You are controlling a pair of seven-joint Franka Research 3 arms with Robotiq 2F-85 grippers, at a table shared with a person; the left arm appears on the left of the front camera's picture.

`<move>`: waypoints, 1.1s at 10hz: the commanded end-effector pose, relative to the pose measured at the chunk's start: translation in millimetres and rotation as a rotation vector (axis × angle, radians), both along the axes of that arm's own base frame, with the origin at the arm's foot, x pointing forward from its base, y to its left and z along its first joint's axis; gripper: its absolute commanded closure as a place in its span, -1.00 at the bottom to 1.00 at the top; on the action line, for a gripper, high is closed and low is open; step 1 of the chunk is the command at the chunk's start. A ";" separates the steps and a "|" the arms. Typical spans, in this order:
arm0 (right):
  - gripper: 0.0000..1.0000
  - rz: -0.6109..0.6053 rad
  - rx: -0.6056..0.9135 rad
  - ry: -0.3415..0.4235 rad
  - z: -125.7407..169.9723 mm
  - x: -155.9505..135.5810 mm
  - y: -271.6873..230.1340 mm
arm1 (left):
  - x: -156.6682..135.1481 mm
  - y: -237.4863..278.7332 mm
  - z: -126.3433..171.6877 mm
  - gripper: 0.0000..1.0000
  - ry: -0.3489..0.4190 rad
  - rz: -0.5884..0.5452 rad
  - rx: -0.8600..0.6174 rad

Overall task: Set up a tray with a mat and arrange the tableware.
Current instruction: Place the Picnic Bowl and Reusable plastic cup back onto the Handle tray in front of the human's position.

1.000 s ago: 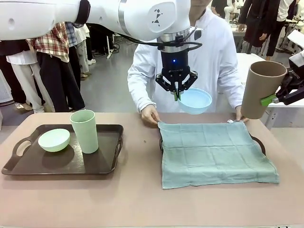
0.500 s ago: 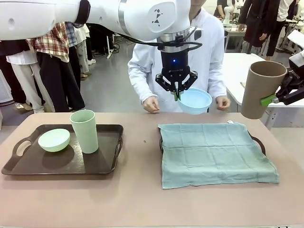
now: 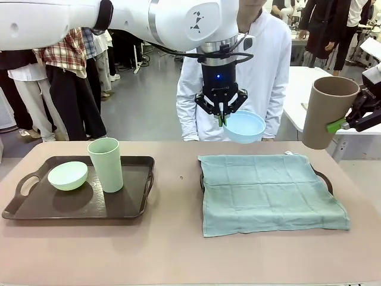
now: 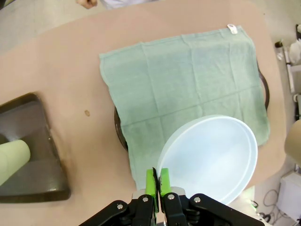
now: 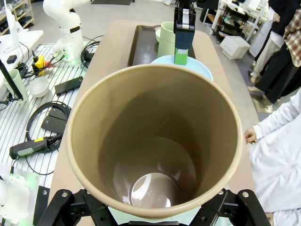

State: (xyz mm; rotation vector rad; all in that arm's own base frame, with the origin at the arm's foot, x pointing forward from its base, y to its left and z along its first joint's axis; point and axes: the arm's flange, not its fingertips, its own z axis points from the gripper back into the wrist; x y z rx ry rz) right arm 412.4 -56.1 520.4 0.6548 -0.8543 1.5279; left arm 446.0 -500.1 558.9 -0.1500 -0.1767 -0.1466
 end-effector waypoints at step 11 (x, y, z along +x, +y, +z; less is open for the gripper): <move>-0.69 0.045 0.087 0.101 -135.8 67.9 -2.1 | 42.1 -3.4 -137.8 0.92 0.012 0.080 -0.013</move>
